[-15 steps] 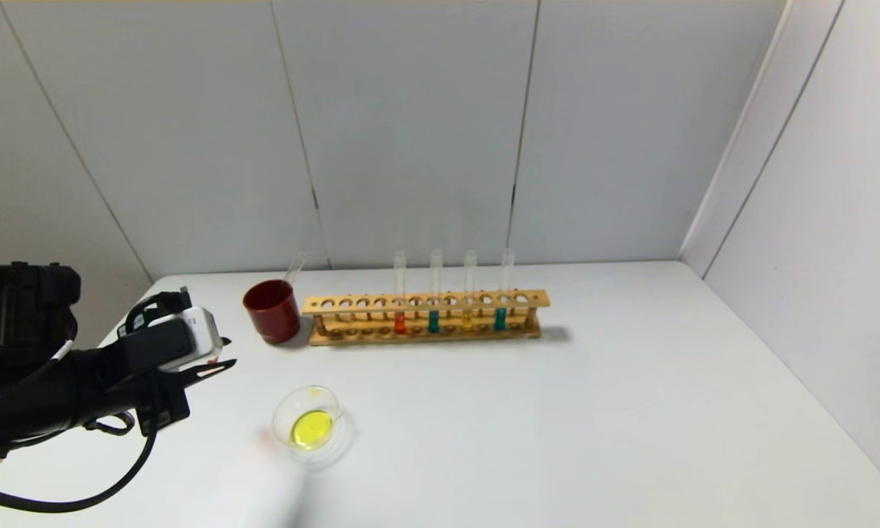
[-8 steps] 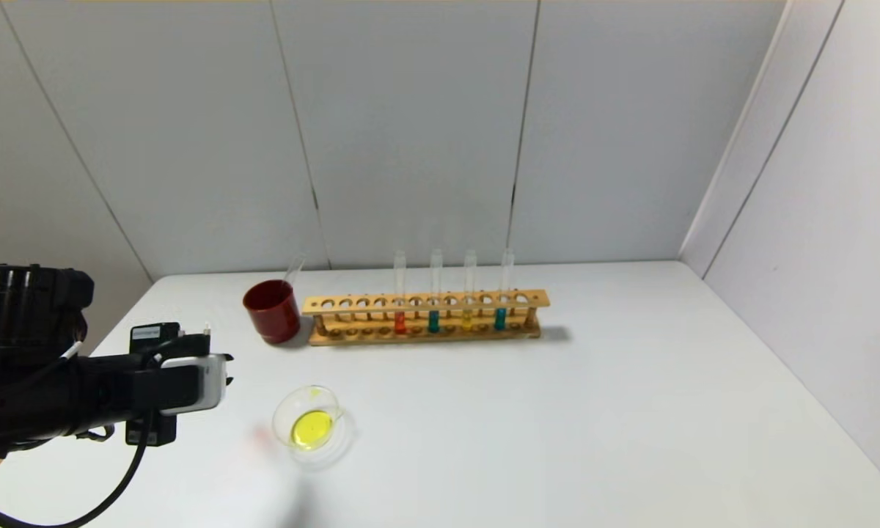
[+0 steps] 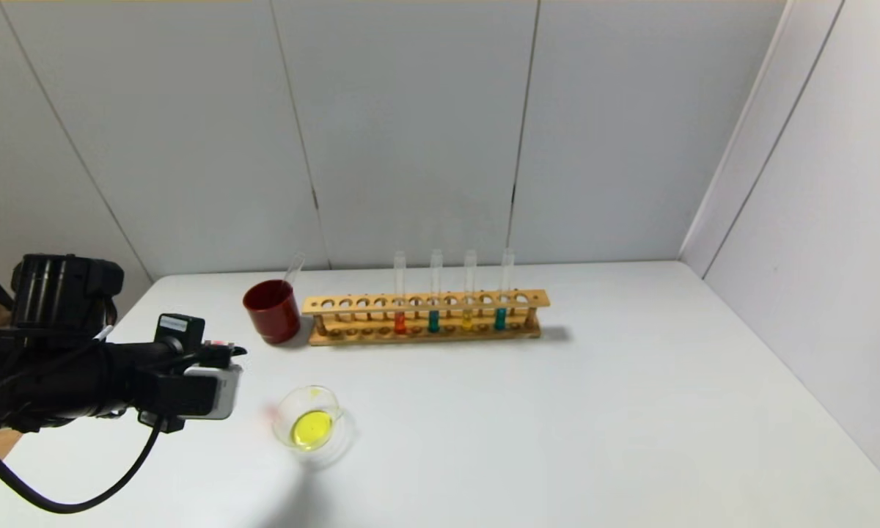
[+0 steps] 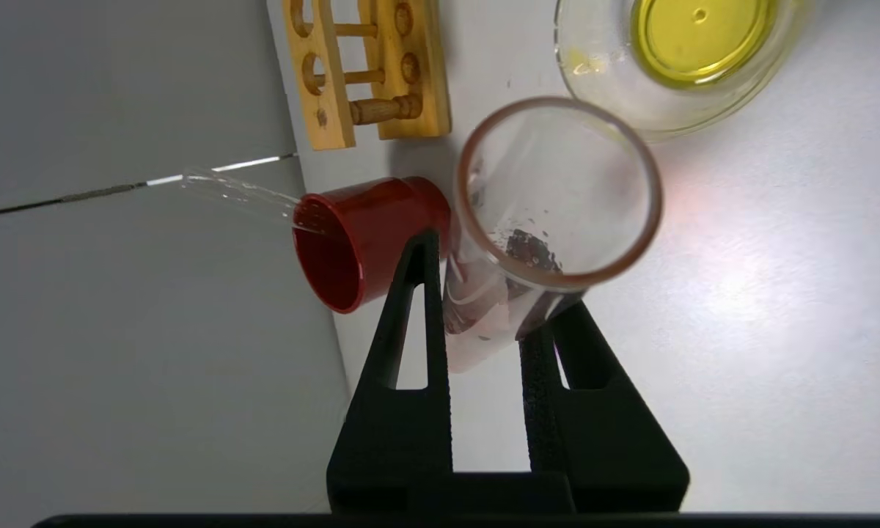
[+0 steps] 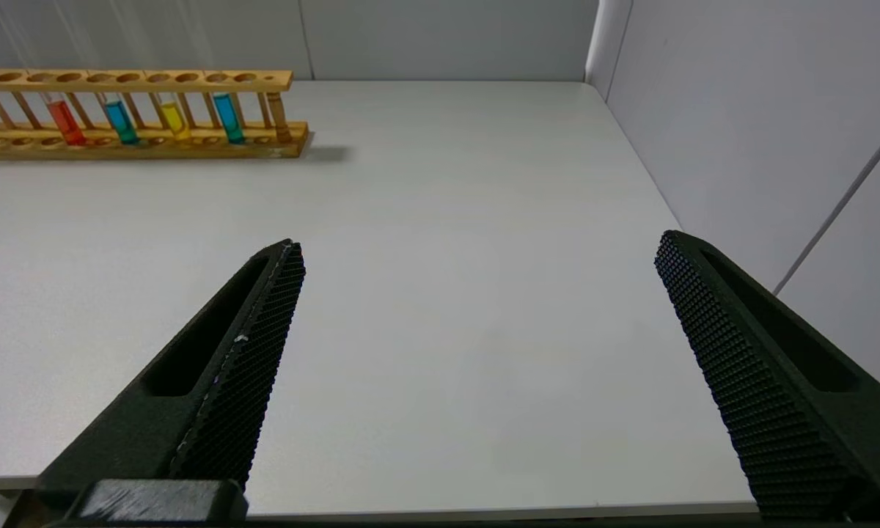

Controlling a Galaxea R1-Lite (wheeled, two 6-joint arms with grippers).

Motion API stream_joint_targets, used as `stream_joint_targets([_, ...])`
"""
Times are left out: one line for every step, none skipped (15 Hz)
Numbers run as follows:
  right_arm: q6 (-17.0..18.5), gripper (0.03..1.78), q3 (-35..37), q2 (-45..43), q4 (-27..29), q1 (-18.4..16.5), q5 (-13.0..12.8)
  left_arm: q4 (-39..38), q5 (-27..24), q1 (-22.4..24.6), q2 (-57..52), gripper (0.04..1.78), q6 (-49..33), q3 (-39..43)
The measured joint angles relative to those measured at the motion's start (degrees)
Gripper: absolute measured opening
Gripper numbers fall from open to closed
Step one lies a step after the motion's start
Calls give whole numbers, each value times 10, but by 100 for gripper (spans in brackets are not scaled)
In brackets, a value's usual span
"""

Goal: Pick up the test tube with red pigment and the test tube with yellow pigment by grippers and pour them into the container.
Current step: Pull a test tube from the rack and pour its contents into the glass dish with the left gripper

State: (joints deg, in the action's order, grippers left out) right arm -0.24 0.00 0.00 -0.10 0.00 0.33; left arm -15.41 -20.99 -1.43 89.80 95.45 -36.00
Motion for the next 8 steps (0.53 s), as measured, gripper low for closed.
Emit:
stream_joint_targets([0,175,0,0,0,0,0,5,1,0,5,32,22,-6])
stream_joint_targets([0,175,0,0,0,0,0,11,1,-1,9,32,38,-9])
stream_joint_targets([0,175,0,0,0,0,0,16,2,-1,14,32,51,-11])
stream_joint_targets([0,175,0,0,0,0,0,25,4,-1,18,32,67,-13])
stream_joint_targets([0,175,0,0,0,0,0,28,6,-1,22,32,79,-16])
stream_joint_targets([0,175,0,0,0,0,0,31,11,-1,27,32,96,-21])
stream_joint_targets([0,175,0,0,0,0,0,33,15,-3,31,32,115,-28])
stream_joint_targets([0,175,0,0,0,0,0,37,17,-3,38,32,131,-34])
